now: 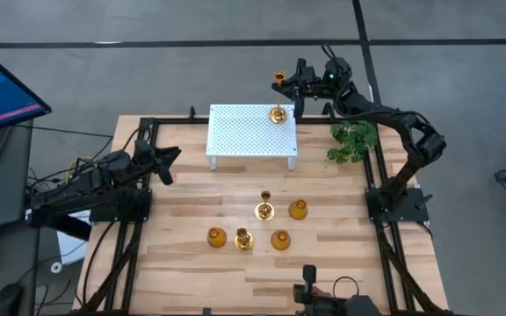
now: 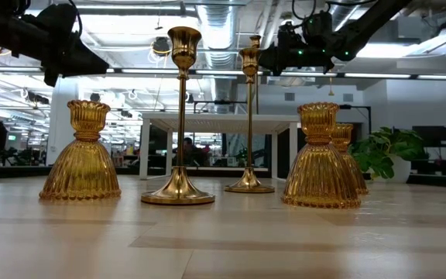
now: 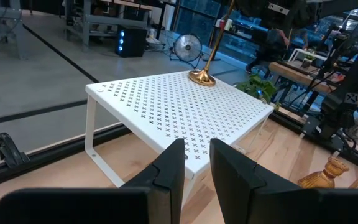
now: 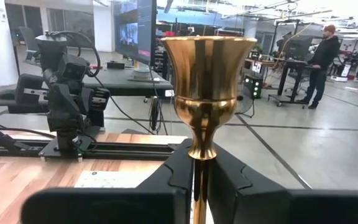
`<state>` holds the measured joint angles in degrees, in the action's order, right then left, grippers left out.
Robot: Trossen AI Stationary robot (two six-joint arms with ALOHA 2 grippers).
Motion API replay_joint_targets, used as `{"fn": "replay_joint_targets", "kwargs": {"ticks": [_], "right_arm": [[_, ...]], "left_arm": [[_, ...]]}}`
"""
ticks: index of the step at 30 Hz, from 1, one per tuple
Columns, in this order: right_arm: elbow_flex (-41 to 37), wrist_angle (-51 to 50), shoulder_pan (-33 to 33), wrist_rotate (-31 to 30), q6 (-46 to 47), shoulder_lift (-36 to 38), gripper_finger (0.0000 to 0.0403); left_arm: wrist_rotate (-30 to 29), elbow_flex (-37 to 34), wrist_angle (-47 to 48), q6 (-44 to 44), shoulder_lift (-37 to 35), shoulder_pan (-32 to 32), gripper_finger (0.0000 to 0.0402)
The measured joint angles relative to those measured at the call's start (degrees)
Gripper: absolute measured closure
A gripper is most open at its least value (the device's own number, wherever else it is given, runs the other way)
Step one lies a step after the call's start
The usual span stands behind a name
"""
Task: Pick & Place candle stick holders
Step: Put the large gold candle holder on the shelf
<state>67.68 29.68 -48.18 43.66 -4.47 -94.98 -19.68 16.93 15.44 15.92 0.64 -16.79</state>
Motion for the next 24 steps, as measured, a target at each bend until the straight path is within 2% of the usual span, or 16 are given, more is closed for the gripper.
{"fn": "replay_joint_targets", "kwargs": {"ticks": [8,19,24], "right_arm": [[0.0,0.25,-1.29,2.83,1.56,0.0,0.0374],[-0.02,0.39,-2.62,2.86,0.27,0.0,0.0372],[-2.96,5.5,-2.62,2.86,2.22,0.0,0.0375]], "left_arm": [[0.01,0.0,-0.06,-0.04,-0.01,0.01,0.0325],[0.0,0.0,-0.06,-0.19,-0.01,0.0,0.0325],[0.0,0.0,-0.09,-0.17,-0.02,0.01,0.0325]]}}
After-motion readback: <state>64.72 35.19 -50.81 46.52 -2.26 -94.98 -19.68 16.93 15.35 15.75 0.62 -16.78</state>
